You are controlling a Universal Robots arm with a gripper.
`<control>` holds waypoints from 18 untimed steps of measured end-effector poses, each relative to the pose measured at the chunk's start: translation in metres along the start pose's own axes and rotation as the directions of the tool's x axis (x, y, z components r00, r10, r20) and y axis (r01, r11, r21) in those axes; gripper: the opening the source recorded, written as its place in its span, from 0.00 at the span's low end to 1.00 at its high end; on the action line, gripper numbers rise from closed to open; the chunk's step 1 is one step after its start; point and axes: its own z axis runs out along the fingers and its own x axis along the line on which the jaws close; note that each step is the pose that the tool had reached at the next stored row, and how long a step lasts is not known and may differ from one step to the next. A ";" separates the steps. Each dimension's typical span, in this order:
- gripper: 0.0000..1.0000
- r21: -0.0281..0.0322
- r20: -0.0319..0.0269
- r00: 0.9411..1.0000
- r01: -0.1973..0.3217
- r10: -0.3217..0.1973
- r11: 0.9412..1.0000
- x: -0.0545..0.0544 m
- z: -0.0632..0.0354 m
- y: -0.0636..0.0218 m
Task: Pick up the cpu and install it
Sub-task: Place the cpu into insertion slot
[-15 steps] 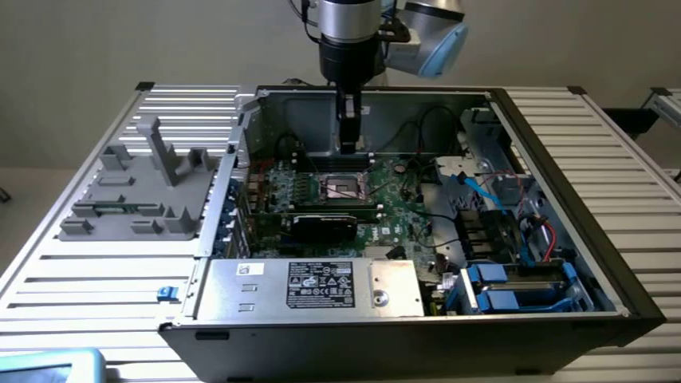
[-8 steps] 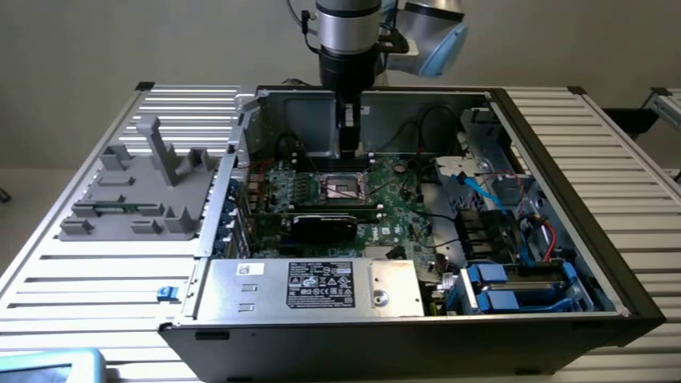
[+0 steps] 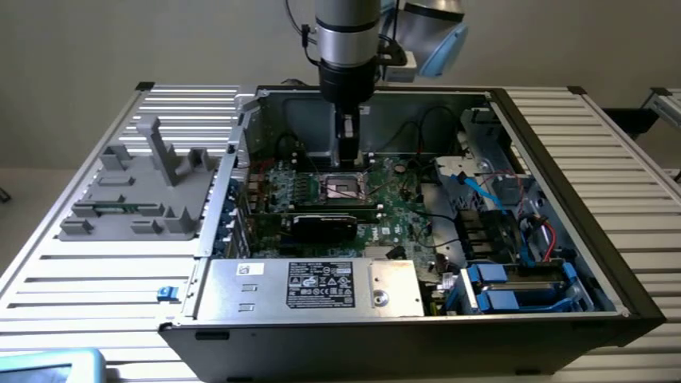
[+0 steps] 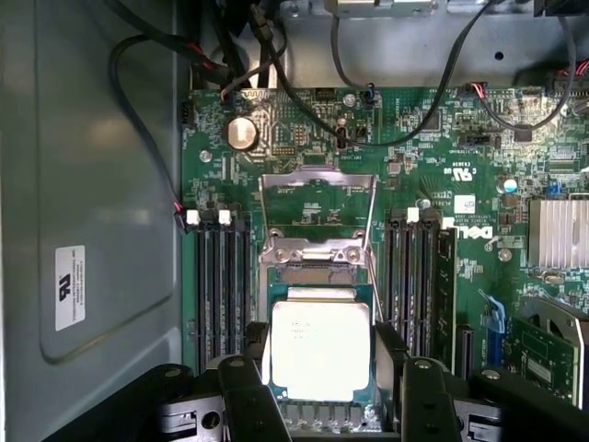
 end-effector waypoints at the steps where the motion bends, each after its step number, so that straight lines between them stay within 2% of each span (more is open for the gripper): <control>1: 0.54 0.000 0.000 1.000 0.000 0.000 1.000 -0.001 0.0018 -0.0001; 18: 0.54 0.000 0.000 1.000 0.000 0.000 1.000 -0.003 0.0326 -0.0030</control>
